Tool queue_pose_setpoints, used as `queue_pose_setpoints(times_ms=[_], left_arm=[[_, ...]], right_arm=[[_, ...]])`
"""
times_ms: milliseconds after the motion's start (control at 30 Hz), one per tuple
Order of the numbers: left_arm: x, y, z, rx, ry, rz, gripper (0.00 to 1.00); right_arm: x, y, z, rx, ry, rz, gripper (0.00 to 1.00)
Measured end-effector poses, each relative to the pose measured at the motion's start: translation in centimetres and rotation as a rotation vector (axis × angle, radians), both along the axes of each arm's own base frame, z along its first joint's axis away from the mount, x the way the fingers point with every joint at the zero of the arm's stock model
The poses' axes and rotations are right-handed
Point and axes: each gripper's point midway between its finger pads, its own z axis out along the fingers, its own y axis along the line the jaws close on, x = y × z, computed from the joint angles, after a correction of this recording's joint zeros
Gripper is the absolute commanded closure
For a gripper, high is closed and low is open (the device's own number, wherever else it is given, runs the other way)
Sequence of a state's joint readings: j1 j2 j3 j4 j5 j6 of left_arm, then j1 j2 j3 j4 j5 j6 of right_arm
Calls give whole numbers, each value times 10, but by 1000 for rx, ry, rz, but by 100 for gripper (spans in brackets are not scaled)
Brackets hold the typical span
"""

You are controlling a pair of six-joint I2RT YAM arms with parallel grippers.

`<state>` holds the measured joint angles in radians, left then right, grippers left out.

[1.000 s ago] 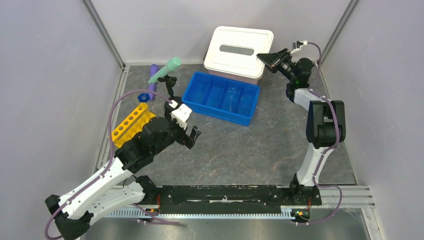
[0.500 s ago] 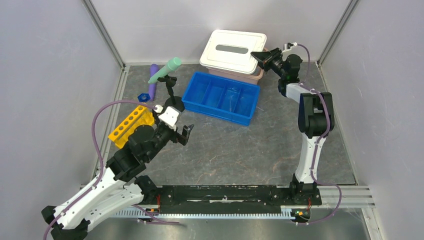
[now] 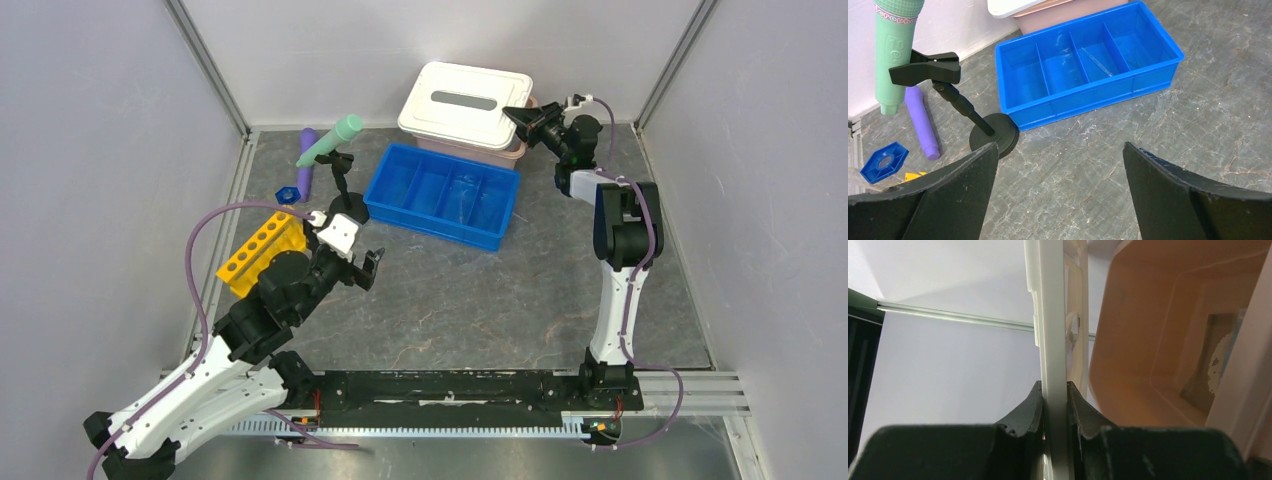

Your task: Organize the chemistry lab equipment

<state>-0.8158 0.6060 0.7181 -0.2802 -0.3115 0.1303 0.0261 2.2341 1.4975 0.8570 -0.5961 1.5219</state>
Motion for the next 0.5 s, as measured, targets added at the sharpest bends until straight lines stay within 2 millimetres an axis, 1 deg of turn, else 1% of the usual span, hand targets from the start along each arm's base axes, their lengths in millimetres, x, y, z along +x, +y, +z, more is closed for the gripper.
queue_pose_setpoints(times_ms=[233,400,500], left_arm=[[1,1,-1,6,-3,2,0],[1,0,-2,18,-6,1,0],[2,0,-2,20,-5,1,0]], right_arm=[[0,-7,0,21,17,-4,94],[3,-22,-1,26,23,-15,92],[5,-28,-5,39,29,-16,93]])
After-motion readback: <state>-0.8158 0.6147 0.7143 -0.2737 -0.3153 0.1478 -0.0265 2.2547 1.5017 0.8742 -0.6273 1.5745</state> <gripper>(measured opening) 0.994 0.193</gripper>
